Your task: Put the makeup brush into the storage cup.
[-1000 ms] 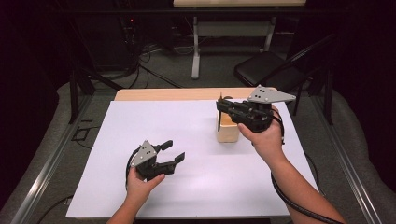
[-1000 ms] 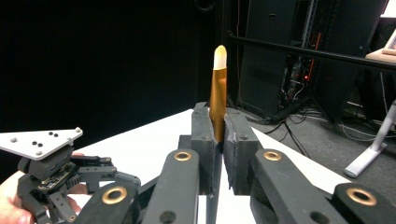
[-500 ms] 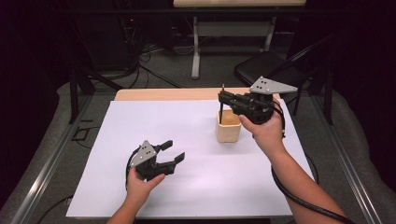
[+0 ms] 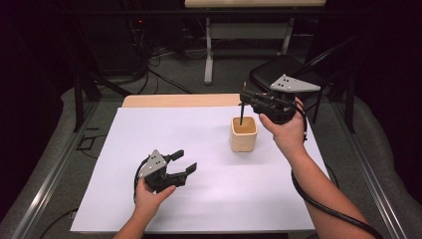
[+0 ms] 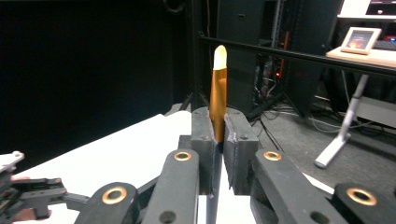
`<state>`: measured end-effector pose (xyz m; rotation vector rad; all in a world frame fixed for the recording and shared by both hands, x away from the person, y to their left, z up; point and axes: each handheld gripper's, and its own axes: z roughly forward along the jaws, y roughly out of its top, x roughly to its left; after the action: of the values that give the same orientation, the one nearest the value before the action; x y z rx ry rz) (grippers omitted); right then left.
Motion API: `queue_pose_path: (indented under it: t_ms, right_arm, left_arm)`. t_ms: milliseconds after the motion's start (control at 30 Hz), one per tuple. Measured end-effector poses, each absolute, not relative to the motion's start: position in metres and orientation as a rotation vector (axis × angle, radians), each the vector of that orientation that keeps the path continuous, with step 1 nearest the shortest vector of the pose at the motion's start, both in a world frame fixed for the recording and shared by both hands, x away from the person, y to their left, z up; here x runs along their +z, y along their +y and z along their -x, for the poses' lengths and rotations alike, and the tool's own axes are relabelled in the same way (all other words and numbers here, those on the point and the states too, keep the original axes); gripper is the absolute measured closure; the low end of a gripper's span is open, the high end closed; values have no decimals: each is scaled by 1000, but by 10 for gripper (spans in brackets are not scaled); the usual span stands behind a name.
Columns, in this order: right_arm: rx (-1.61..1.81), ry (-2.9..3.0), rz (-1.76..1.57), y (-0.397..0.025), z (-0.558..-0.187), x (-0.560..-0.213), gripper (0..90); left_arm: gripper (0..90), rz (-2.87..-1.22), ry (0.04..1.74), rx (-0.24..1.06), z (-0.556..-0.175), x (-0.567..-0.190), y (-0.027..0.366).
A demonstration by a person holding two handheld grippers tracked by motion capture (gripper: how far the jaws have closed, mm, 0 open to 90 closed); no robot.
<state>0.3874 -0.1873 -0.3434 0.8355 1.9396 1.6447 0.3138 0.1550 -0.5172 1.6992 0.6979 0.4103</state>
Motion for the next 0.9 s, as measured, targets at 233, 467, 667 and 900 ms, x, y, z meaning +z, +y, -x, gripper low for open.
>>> queue_pose_path:
  t_ms: [233, 467, 667, 900]
  right_arm:
    - [1625, 1912, -870, -196, -396, -344, 835]
    - [1605, 1885, -898, -204, -403, -342, 835]
    - [1593, 1868, -915, -209, -407, -341, 835]
    - [1583, 1851, -935, -213, -411, -342, 835]
  left_arm:
    - [317, -1699, 698, 409, -314, -517, 155]
    - [317, -1705, 696, 404, -314, -518, 155]
    - [317, -1702, 706, 410, -314, -519, 154]
    - [317, -1703, 705, 411, -314, -519, 154]
